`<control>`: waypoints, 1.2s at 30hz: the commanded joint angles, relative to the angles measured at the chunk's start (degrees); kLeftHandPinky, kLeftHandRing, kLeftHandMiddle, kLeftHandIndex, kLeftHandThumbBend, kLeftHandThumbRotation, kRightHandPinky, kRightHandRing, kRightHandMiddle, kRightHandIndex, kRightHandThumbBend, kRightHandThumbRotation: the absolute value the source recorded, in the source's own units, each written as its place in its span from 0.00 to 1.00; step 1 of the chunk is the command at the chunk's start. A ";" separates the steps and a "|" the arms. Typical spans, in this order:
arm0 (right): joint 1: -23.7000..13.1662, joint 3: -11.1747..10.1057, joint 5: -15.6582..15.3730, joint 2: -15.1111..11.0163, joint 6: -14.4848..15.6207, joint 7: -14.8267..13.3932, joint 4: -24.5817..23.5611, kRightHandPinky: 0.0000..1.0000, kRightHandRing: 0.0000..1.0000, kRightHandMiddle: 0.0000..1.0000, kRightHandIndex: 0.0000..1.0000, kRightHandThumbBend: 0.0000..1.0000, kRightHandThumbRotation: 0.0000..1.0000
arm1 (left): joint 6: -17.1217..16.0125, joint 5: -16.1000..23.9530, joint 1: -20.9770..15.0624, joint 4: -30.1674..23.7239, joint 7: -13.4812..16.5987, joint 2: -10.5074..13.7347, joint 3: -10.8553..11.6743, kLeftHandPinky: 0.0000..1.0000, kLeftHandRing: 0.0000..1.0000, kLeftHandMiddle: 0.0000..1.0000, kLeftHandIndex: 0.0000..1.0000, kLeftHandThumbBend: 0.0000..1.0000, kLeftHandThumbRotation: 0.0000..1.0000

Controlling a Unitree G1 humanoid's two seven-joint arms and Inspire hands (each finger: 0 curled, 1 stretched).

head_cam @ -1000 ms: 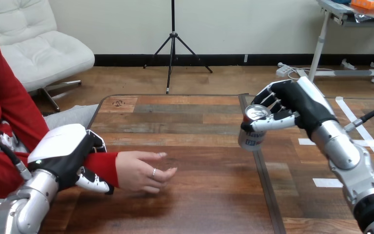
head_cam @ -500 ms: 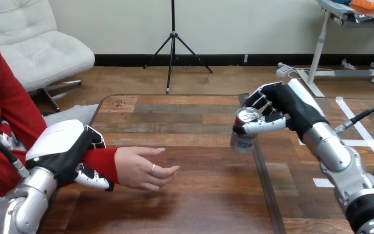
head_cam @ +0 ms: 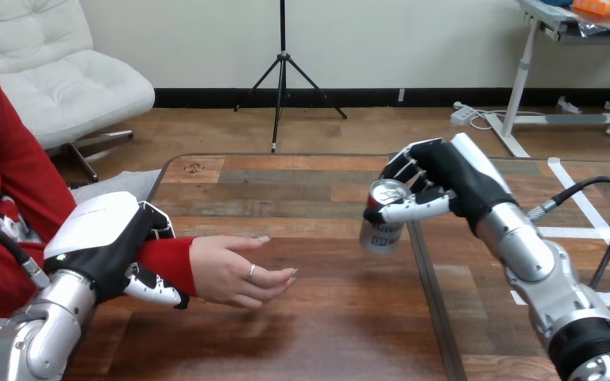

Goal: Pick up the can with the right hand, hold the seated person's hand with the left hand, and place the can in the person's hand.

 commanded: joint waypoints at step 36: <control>-8.43 1.65 -0.21 6.24 0.76 -1.07 -3.98 0.36 0.39 0.44 0.45 0.73 0.00 | 0.28 -0.94 -11.35 -9.34 2.03 -4.34 1.40 0.21 0.27 0.36 0.37 0.82 0.00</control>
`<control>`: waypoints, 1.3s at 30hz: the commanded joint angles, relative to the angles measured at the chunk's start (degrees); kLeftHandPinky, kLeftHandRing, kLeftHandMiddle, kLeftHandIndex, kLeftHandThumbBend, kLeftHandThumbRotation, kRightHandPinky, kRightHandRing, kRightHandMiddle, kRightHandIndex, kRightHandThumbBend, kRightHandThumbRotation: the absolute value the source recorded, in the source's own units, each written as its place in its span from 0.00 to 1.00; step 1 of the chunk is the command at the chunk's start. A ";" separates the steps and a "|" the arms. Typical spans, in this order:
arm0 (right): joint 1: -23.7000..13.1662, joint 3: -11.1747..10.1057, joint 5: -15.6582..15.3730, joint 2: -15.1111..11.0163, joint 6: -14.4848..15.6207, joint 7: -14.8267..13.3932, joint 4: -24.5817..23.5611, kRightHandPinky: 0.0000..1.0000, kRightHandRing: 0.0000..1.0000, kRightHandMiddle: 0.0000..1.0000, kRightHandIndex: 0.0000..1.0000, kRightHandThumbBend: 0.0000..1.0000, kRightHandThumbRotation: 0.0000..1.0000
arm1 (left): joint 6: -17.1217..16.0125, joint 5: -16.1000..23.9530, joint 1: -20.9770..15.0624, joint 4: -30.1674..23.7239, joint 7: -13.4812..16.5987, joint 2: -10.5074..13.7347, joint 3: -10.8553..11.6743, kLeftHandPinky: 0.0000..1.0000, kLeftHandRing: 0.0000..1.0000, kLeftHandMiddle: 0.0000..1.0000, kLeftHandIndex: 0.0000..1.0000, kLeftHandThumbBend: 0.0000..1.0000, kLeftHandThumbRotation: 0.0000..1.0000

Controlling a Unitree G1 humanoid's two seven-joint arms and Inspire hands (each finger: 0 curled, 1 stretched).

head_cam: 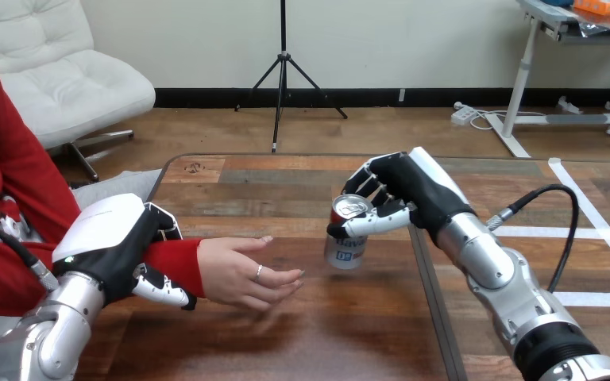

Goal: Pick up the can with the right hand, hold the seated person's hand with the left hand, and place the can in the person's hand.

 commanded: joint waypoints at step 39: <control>-8.87 0.42 0.52 5.16 -1.80 -0.04 -5.36 0.39 0.41 0.44 0.45 0.71 0.00 | -0.81 -1.22 -12.58 -9.47 0.90 -3.98 0.99 0.18 0.25 0.35 0.36 0.82 0.00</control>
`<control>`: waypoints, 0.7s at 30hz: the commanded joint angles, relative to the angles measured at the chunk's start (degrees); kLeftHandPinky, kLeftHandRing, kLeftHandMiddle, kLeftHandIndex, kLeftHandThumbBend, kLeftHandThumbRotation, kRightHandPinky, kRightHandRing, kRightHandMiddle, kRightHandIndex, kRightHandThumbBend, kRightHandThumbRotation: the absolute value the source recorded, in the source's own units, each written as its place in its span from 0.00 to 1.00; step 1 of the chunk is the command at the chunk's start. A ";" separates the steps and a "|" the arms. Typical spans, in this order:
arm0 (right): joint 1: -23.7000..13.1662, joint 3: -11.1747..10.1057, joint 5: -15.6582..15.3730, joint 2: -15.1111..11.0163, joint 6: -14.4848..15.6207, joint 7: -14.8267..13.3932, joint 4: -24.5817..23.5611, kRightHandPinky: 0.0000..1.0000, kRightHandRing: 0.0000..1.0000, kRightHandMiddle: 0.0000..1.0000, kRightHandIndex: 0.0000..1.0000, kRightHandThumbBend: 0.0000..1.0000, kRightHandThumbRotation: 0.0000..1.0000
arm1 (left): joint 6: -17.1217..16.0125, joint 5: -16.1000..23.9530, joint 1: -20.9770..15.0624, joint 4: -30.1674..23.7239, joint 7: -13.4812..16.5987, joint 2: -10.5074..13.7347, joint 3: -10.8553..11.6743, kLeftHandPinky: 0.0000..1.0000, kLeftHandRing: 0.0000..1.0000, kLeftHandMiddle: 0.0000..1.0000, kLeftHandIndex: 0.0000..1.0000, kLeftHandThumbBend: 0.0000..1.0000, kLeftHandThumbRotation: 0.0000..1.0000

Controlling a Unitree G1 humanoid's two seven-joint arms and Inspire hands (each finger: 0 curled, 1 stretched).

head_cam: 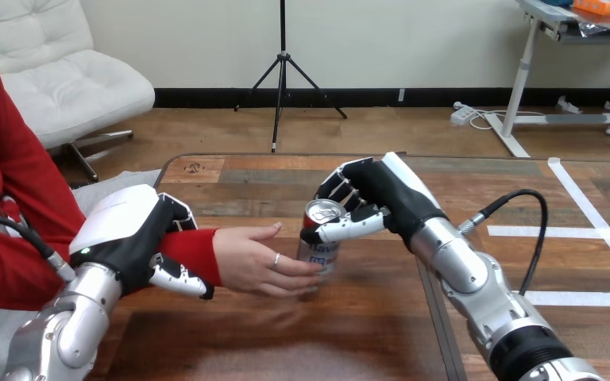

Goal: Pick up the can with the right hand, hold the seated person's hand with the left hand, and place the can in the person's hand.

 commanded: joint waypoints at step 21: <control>-8.86 0.20 0.48 2.80 -1.66 0.29 -8.16 0.37 0.40 0.43 0.44 0.71 0.00 | -2.26 -1.25 -10.85 -8.69 1.70 -1.56 1.00 0.19 0.26 0.36 0.36 0.80 0.00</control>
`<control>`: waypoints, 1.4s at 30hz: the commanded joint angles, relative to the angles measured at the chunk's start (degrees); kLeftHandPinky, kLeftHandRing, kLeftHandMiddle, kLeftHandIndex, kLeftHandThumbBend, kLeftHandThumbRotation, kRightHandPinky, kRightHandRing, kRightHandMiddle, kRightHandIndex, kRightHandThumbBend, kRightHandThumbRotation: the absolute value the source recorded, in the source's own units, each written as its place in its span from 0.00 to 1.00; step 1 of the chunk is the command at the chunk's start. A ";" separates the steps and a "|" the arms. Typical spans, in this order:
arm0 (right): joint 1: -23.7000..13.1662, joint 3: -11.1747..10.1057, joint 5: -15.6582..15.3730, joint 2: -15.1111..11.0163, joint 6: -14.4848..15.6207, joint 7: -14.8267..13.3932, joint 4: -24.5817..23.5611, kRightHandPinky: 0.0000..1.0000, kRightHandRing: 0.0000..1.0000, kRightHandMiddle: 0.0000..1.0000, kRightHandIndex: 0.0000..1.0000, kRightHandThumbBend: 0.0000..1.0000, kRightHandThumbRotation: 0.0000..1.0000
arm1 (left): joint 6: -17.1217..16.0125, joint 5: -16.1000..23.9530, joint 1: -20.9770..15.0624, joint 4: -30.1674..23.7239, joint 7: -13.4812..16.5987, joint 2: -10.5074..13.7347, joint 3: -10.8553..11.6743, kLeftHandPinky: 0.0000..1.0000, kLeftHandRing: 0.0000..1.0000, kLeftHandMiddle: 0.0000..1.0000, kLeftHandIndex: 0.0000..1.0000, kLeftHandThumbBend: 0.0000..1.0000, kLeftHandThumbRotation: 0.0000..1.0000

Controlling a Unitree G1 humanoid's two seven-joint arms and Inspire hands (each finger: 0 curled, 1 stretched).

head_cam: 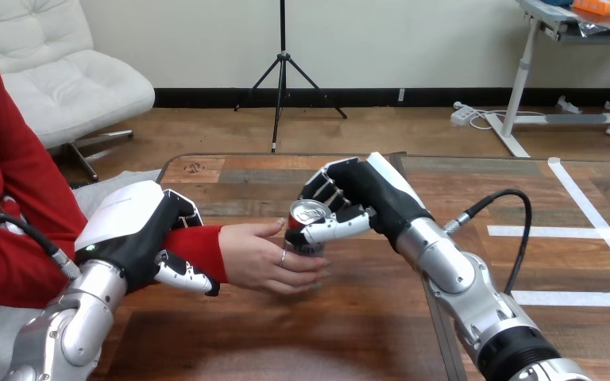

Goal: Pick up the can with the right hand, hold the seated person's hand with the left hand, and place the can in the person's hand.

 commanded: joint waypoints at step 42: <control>-8.34 0.20 1.39 1.57 -0.96 1.16 -11.63 0.35 0.38 0.42 0.43 0.71 0.00 | -0.77 -1.06 -10.14 -9.03 0.97 -1.87 0.74 0.21 0.27 0.37 0.37 0.79 0.00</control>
